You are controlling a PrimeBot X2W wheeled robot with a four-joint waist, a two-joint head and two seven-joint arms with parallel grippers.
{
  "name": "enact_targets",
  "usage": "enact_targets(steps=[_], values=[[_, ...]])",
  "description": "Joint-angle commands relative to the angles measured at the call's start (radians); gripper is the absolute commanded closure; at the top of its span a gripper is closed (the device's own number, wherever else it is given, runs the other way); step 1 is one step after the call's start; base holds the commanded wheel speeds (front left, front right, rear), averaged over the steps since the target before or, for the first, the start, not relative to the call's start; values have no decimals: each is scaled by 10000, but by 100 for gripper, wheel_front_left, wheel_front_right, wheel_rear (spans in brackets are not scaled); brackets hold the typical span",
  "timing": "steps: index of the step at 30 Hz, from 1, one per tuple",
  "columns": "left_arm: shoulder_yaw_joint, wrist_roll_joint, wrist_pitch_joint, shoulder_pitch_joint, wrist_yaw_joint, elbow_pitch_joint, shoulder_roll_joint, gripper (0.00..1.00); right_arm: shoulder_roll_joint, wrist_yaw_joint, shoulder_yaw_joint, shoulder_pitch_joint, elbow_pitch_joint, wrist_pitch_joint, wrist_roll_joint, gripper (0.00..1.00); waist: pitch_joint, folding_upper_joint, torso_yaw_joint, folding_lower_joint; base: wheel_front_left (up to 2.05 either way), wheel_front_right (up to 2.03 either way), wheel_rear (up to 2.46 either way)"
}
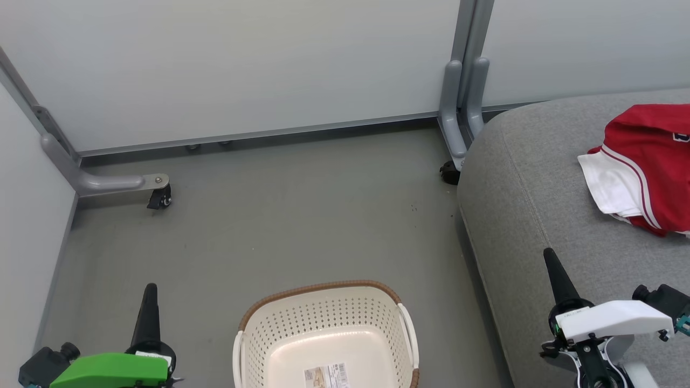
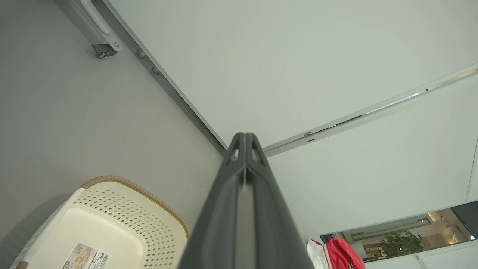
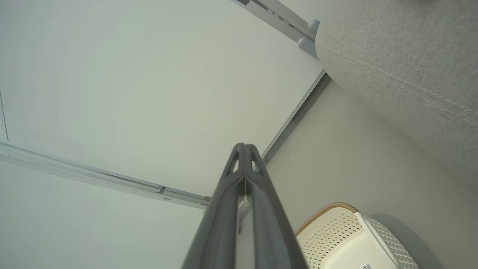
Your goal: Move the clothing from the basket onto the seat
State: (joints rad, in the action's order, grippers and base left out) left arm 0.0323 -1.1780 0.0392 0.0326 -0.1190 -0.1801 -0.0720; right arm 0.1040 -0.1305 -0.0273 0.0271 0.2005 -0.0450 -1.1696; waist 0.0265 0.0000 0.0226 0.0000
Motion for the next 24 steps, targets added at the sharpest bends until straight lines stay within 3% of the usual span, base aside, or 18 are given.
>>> enact_targets(steps=[1,24], values=[[67,-256,-57,-296,-50,20,-65,100,-11,-5,79,245,-37,88,-280,100,-8,0,-6,0,0,0,0],[262,-2284,-626,-850,-91,-290,-49,100,-127,-4,541,527,175,654,-2349,100,-124,0,-95,0,0,0,0]])
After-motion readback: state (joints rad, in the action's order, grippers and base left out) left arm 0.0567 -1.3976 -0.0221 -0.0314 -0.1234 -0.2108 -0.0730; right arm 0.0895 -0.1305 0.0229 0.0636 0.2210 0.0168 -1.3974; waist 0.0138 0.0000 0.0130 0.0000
